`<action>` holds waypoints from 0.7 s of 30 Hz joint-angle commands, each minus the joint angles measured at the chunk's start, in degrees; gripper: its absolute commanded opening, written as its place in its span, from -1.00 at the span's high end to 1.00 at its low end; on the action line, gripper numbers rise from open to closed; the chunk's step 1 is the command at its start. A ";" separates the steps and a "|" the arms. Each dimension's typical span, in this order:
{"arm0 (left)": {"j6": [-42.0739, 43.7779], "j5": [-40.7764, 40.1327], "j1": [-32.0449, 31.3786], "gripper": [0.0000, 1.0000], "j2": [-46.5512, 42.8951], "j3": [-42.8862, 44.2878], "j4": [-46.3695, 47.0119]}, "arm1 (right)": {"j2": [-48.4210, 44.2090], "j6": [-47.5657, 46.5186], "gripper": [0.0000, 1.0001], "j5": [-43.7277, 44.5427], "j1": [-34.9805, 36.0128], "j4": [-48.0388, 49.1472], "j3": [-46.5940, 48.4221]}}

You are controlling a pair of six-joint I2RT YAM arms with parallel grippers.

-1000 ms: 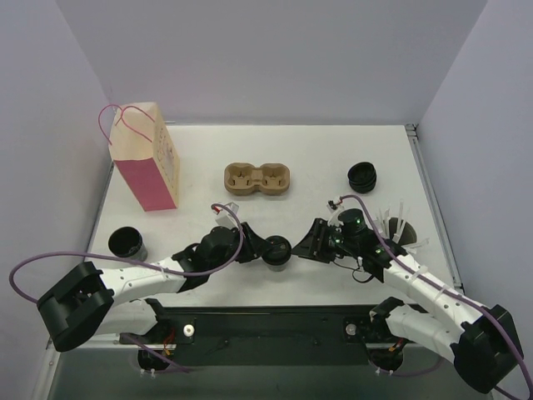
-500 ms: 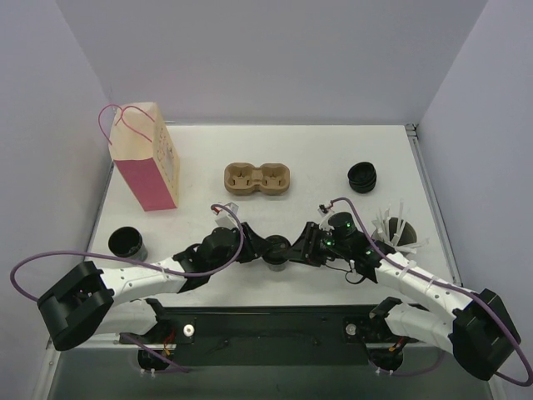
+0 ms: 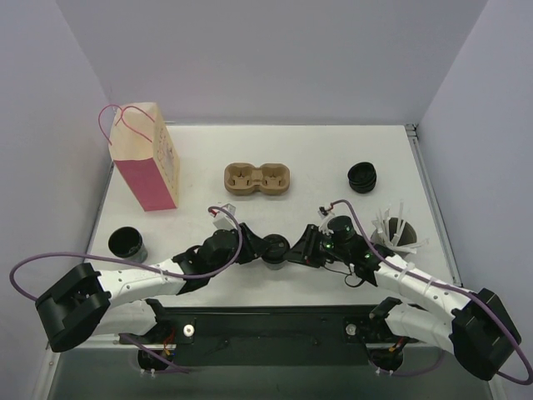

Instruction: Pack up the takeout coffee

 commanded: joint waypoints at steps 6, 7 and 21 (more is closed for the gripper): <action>-0.08 -0.43 -1.60 0.13 1.59 -3.86 -16.81 | 5.99 -6.57 0.51 6.95 0.52 -2.50 0.27; -0.25 -0.60 -1.86 0.13 1.59 -3.86 -16.90 | 6.77 -6.92 0.51 7.21 0.43 -2.50 0.53; -2.19 -1.75 -3.71 0.14 2.73 -4.74 -15.76 | 13.72 -13.42 0.66 7.49 -3.43 -3.91 4.66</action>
